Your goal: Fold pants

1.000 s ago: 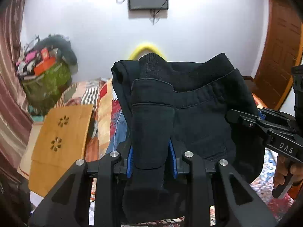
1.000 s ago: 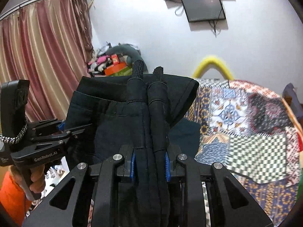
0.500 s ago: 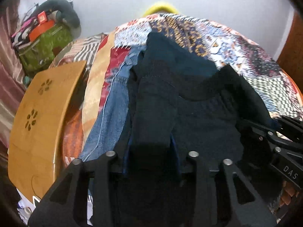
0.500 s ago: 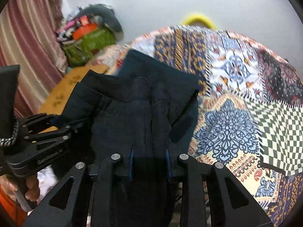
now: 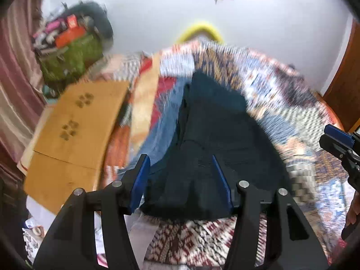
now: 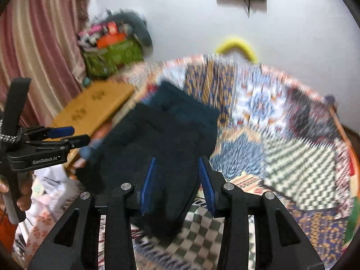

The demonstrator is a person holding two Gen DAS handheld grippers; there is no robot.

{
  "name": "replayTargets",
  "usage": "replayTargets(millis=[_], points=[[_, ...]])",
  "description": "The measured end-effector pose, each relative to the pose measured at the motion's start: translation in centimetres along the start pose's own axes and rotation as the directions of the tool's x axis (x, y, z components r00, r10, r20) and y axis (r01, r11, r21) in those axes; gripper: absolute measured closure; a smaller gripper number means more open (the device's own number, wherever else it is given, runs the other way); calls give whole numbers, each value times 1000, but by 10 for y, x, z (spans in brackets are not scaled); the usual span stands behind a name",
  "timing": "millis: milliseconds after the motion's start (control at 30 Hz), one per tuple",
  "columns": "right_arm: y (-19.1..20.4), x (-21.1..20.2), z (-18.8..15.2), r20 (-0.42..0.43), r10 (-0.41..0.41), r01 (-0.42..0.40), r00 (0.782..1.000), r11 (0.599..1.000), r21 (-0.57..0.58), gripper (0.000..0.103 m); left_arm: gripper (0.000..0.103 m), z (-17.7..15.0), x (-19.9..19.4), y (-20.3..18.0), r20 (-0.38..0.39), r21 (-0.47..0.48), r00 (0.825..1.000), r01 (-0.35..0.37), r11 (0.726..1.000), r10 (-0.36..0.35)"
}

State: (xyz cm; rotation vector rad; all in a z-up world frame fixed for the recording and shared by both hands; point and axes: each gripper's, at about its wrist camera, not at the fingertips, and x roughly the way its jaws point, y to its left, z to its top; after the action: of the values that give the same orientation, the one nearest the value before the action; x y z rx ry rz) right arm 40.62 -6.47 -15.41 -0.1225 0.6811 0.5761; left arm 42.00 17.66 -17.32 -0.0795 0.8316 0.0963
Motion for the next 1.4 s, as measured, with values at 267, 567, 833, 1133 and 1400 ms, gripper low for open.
replayTargets(millis=[267, 567, 833, 1133, 1400], points=[[38, -173, 4, 318, 66, -62, 946, 998, -23, 67, 48, -25, -198, -32, 319, 44, 947, 33, 998, -45], [91, -291, -44, 493, 102, -70, 864, 994, -82, 67, 37, -104, -338, -68, 560, 60, 827, 19, 998, -50], [109, -315, -80, 527, 50, -16, 848, 997, -69, 22, 0, -158, -378, -79, 619, 18, 785, 0, 1000, -12], [104, -320, -88, 533, -3, 17, 846, 1000, -22, 0, 0, -172, -381, -85, 612, 16, 791, -16, 1000, 2], [100, -323, -99, 534, -20, 24, 846, 1000, -2, 0, 0, -174, -381, -86, 612, 24, 791, -12, 1000, -5]])
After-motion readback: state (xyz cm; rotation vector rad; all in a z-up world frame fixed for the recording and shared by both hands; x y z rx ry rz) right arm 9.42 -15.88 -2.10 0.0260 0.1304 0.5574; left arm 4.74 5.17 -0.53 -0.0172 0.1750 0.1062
